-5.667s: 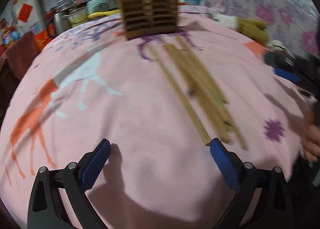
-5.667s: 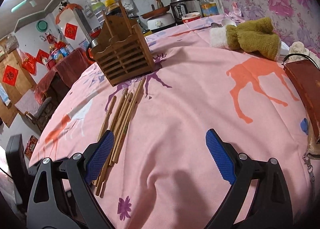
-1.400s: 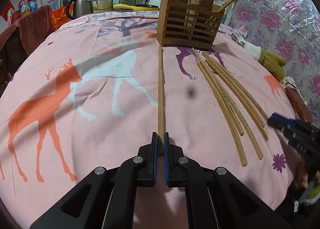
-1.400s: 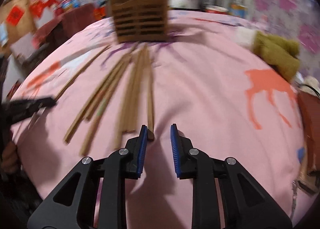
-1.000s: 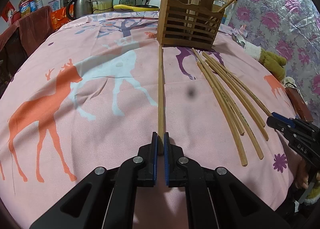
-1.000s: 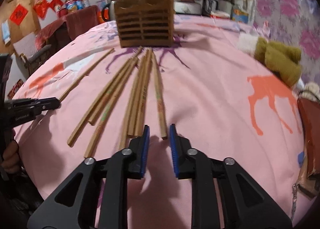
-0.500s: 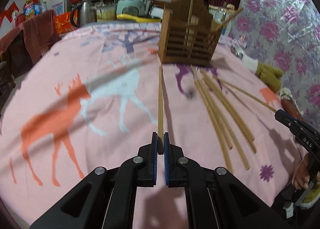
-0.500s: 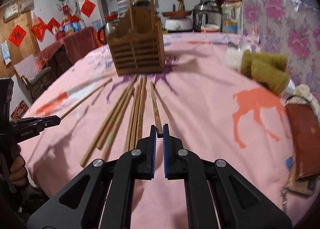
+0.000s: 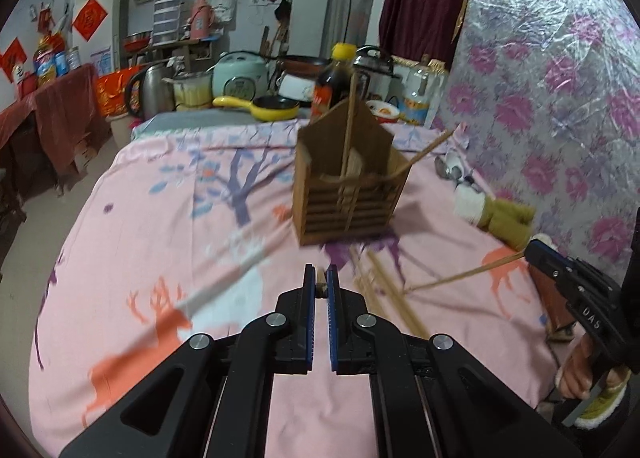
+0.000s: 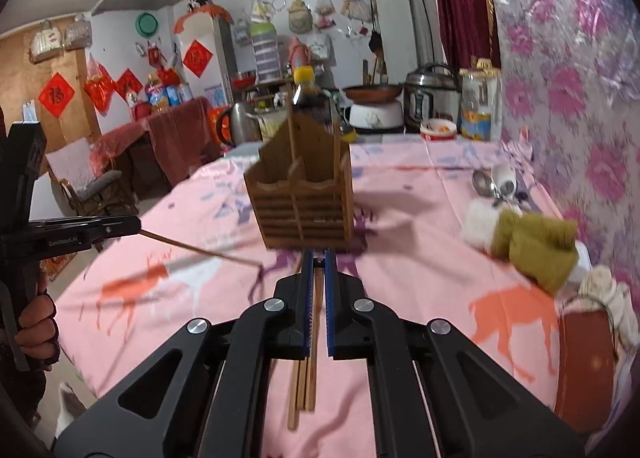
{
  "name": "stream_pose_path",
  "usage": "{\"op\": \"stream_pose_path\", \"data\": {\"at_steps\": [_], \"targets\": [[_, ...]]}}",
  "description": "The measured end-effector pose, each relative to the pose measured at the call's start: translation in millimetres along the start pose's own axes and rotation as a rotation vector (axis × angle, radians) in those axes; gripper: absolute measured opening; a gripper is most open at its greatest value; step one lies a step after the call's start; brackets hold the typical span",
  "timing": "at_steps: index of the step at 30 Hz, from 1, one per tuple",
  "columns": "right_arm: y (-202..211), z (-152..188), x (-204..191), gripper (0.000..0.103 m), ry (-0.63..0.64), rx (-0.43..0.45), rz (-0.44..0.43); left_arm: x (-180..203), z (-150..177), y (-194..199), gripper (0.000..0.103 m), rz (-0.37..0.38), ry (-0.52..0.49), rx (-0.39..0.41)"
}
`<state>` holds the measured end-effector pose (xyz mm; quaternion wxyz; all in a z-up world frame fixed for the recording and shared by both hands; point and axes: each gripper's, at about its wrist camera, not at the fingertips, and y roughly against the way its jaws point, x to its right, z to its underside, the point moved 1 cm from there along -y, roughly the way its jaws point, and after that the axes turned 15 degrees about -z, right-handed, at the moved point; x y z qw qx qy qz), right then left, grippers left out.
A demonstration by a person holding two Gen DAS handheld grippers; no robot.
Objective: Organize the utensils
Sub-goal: 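Lift both chopsticks and insert them into the wooden holder, then open both tools over the holder and pull them away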
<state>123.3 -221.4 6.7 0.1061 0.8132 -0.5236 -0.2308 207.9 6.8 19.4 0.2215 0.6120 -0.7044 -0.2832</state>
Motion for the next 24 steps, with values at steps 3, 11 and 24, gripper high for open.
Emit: {"op": "stream_pose_path", "data": {"at_steps": [3,11,24], "targets": [[-3.6,-14.5,1.1,0.006,-0.003,0.013,-0.017,9.1,-23.7,3.0,0.006,-0.003,-0.027,0.024],[-24.8,-77.4,-3.8,0.006,0.031,0.071,-0.049,36.7,-101.2,10.4,0.006,-0.010,-0.097,0.105],[-80.5,-149.5,3.8,0.006,0.049,0.181,0.009,48.3,-199.3,-15.7,0.006,-0.083,0.029,0.334]]}}
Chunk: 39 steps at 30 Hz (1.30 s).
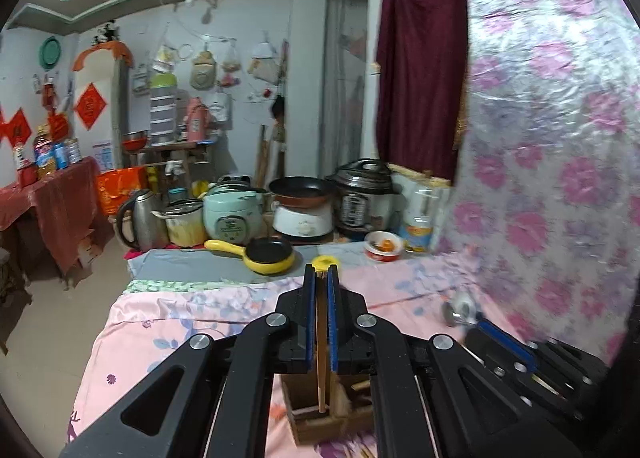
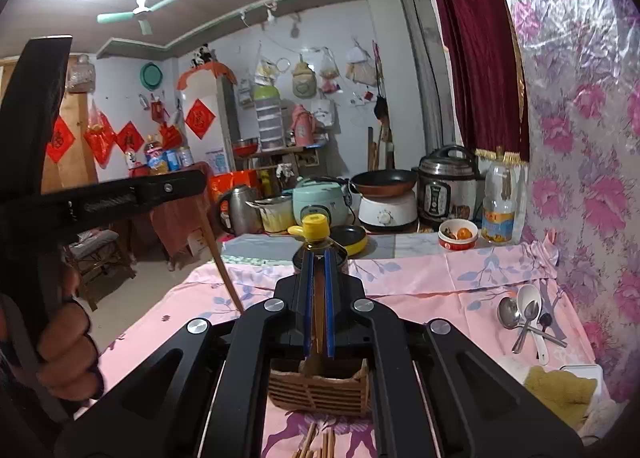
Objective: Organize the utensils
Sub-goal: 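Open both tools over the holder and pull them away, then move both tools back over the remaining chopsticks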
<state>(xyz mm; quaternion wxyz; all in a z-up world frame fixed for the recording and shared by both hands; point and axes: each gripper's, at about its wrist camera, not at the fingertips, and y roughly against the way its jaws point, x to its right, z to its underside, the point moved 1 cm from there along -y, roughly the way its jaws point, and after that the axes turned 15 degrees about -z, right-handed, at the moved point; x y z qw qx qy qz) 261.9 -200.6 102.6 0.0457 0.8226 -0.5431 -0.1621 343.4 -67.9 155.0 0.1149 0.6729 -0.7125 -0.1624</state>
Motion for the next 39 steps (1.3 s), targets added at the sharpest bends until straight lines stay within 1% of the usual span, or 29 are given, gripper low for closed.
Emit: {"op": "stream_pose_path", "data": {"at_steps": [1,3,4,5,6,7,8,9,11,12,13,14,15,17,18,19,20,22,26,28,30,31,33,35,39], "targets": [[-9.0,5.8,4.6,0.006,-0.008,-0.024,0.005,0.5,4.1,-8.5,0.006,-0.009,0.004,-0.011],[-19.9,14.8,9.8,0.007,-0.010,-0.064,0.003,2.0,22.8,-35.8,0.006,0.023,0.017,-0.092],[-23.6,19.7,11.6,0.009,-0.009,-0.084,0.005,1.6,31.3,-43.9,0.009,0.039,0.015,-0.124],[-25.8,25.2,15.2,0.013,-0.015,-0.101,0.022,3.2,45.9,-55.9,0.030,0.026,0.002,-0.181],[-24.9,28.6,18.0,0.013,-0.024,-0.110,0.028,1.0,54.7,-59.2,0.049,-0.006,-0.004,-0.198],[-22.7,30.5,19.6,0.013,-0.031,-0.112,0.023,-2.2,62.1,-59.2,0.079,-0.034,-0.002,-0.193],[-15.3,33.3,20.7,0.013,-0.038,-0.104,0.022,-7.4,71.5,-53.0,0.092,-0.061,0.012,-0.166],[-9.6,35.6,20.5,0.013,-0.039,-0.097,0.025,-12.0,80.0,-45.0,0.093,-0.057,0.021,-0.151],[5.9,42.4,17.7,0.013,-0.035,-0.082,0.027,-18.1,92.6,-35.3,0.094,-0.037,0.016,-0.168],[12.9,46.0,16.5,0.014,-0.035,-0.077,0.024,-21.2,100.5,-28.6,0.098,-0.038,0.017,-0.171],[21.9,51.7,15.5,0.016,-0.037,-0.071,0.020,-24.4,107.5,-24.6,0.098,-0.048,0.017,-0.171],[31.7,59.7,14.5,0.027,-0.043,-0.065,0.017,-28.0,120.9,-17.2,0.098,-0.076,0.010,-0.177],[39.5,67.6,13.9,0.035,-0.049,-0.061,0.021,-30.7,128.0,-12.6,0.098,-0.085,0.007,-0.187],[53.2,86.0,12.1,0.073,-0.060,-0.055,0.040,-37.2,156.2,-5.0,0.098,-0.104,-0.011,-0.235],[60.0,97.2,10.9,0.078,-0.061,-0.055,0.055,-38.8,172.5,-2.0,0.098,-0.112,-0.023,-0.266],[67.6,113.2,9.4,0.080,-0.057,-0.067,0.072,-41.6,185.7,1.1,0.098,-0.112,-0.029,-0.289],[71.1,123.2,9.2,0.080,-0.056,-0.085,0.079,-42.2,206.4,5.2,0.098,-0.109,-0.044,-0.325],[79.7,153.5,8.0,0.080,-0.048,-0.146,0.094,-41.3,246.7,15.6,0.098,-0.111,-0.087,-0.398],[94.5,197.6,9.0,0.080,-0.040,-0.218,0.148,-36.9,302.1,49.4,0.098,-0.079,-0.152,-0.452],[99.7,212.8,14.8,0.080,-0.056,-0.242,0.169,-31.0,315.2,63.1,0.098,-0.049,-0.166,-0.463],[106.9,227.1,24.2,0.080,-0.111,-0.260,0.178,-21.0,328.0,77.4,0.098,0.022,-0.183,-0.471],[107.9,229.4,26.5,0.080,-0.125,-0.264,0.179,-15.6,333.2,82.9,0.098,0.052,-0.194,-0.473],[112.7,228.2,30.5,0.080,-0.149,-0.246,0.173,-3.9,341.0,88.1,0.098,0.085,-0.222,-0.483],[116.4,227.3,32.0,0.080,-0.160,-0.223,0.166,7.2,349.2,91.5,0.098,0.089,-0.267,-0.490],[114.4,231.8,37.3,0.080,-0.185,-0.231,0.161,22.7,361.9,92.3,0.099,0.061,-0.345,-0.488]]}}
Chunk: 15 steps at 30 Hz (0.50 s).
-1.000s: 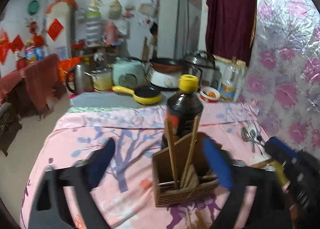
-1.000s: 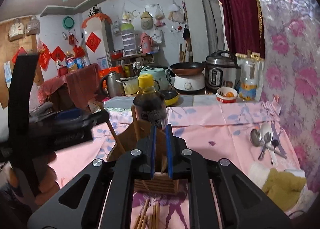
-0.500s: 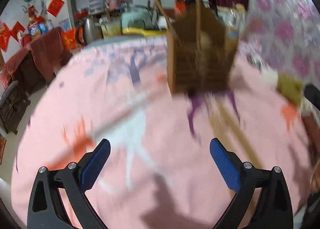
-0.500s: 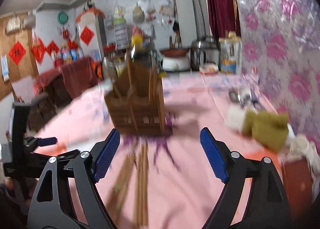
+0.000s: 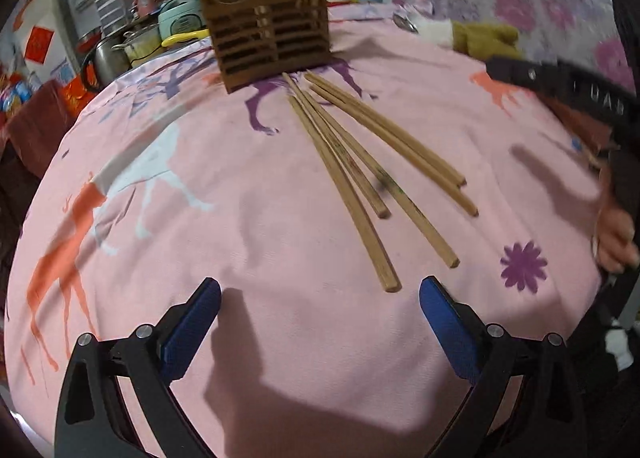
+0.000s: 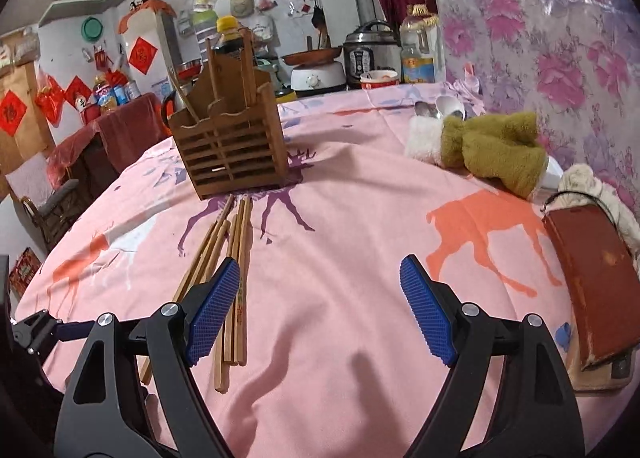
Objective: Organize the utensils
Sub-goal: 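Move both tools back over the remaining chopsticks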
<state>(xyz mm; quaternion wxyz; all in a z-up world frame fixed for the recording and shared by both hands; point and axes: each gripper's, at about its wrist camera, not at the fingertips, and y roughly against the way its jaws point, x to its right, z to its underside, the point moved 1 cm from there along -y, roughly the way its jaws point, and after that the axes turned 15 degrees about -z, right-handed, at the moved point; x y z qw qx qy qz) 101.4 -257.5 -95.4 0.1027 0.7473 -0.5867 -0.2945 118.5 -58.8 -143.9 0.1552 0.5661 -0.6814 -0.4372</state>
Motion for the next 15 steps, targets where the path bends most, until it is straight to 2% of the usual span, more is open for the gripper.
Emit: {"op": "stream_pose_path", "data": {"at_steps": [3,4,5,7,9,11,13,15], "targets": [[0.6,-0.7,0.1,0.080,-0.005,0.005,-0.007,-7.2,-4.9,-6.4,0.099,-0.032,0.018,0.005],[0.7,-0.8,0.6,0.080,-0.007,0.005,-0.009,-12.6,-6.3,-8.6,0.099,-0.064,0.030,0.005],[0.4,-0.8,1.1,0.080,-0.009,0.003,-0.009,-24.1,-8.2,-14.3,0.099,-0.136,0.058,0.007],[0.4,-0.2,0.8,0.080,-0.008,0.000,-0.008,-46.5,-9.1,-23.9,0.099,-0.194,0.125,-0.025],[1.0,2.2,-4.8,0.080,0.014,-0.014,-0.023,-74.3,-5.8,-34.1,0.099,-0.148,0.233,-0.078],[1.5,8.8,-14.7,0.079,0.049,-0.044,-0.054,-87.5,-0.1,-39.3,0.098,-0.097,0.292,-0.090],[0.7,20.0,-25.1,0.078,0.091,-0.086,-0.079,-86.2,1.8,-36.4,0.098,-0.102,0.286,-0.067],[-3.8,38.8,-37.4,0.075,0.156,-0.149,-0.062,-81.7,0.4,-34.9,0.098,-0.120,0.268,-0.061]]}}
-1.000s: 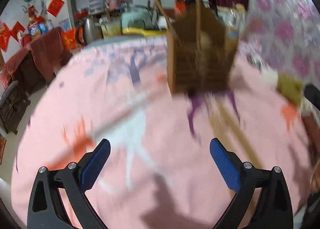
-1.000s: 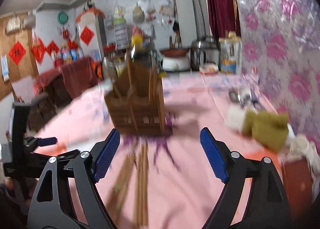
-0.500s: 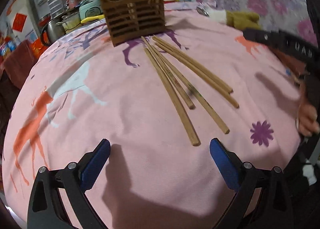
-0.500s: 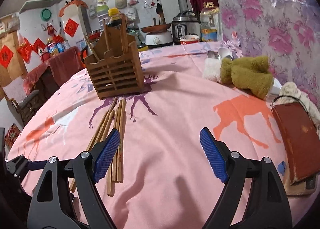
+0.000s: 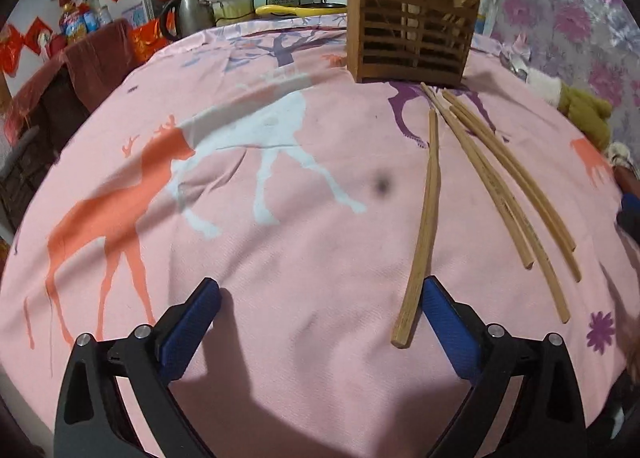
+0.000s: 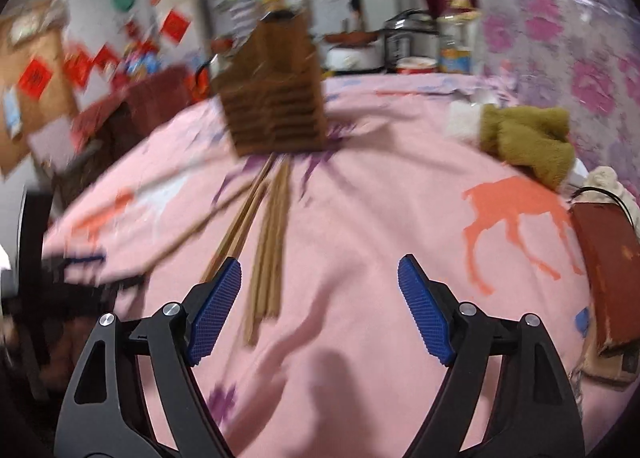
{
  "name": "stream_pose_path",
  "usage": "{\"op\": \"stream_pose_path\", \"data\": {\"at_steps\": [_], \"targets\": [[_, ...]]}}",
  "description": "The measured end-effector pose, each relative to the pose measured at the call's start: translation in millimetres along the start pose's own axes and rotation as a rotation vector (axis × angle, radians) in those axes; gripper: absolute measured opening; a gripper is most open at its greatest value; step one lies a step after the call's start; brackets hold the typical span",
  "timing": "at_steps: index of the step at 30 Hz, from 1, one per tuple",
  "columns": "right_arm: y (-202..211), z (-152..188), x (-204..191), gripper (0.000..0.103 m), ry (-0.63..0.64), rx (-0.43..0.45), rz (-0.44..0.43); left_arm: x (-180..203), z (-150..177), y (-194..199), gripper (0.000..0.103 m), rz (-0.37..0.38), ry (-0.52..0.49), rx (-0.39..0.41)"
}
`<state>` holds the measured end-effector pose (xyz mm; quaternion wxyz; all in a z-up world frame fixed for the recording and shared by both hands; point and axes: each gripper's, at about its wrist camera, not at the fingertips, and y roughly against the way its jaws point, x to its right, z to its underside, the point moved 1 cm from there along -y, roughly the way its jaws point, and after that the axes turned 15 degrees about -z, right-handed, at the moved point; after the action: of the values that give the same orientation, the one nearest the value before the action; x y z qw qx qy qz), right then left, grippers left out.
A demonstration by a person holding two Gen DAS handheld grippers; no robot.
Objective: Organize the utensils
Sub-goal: 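Move both tools back over the remaining chopsticks, then close the right tool on a chopstick while the left tool closes on another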
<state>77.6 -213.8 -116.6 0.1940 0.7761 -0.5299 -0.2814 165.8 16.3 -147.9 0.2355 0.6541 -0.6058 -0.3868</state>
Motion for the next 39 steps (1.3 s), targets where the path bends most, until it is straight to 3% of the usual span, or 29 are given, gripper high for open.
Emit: {"op": "stream_pose_path", "data": {"at_steps": [4,9,11,14,20,22,26,29,32,39], "targets": [[-19.8,15.3,-7.0,0.061,0.043,-0.111,0.049,-1.7,0.2,-0.9,0.098,0.015,0.012,-0.004],[-28.9,11.0,-5.5,0.060,0.021,-0.141,0.064,1.2,1.3,-0.6,0.098,0.010,0.009,-0.001],[-33.0,8.9,-13.9,0.052,0.040,-0.151,0.046,0.7,1.4,-0.6,0.098,0.008,0.009,0.000],[-35.6,7.8,-25.6,0.049,0.110,-0.141,0.062,0.7,1.3,-0.5,0.098,0.008,0.008,0.000],[-26.3,-1.5,24.2,0.048,-0.119,-0.128,0.147,0.5,1.3,-0.5,0.098,0.008,0.009,0.000],[-21.4,-2.2,23.7,0.045,-0.122,-0.106,0.137,0.4,1.2,-0.7,0.098,0.008,0.009,0.000],[-18.4,0.2,-1.6,0.040,0.004,-0.078,0.086,0.9,1.2,-0.5,0.098,0.008,0.009,0.000],[-18.7,-2.2,-6.6,0.023,0.019,-0.068,0.047,0.8,1.3,-0.8,0.098,0.008,0.009,0.000],[-18.0,-3.3,-8.2,0.014,0.026,-0.063,0.017,1.0,1.4,-0.9,0.098,0.008,0.010,0.000],[-29.9,-2.7,-11.5,0.012,0.023,-0.111,-0.024,1.1,1.4,-1.1,0.098,0.007,0.010,0.001]]}}
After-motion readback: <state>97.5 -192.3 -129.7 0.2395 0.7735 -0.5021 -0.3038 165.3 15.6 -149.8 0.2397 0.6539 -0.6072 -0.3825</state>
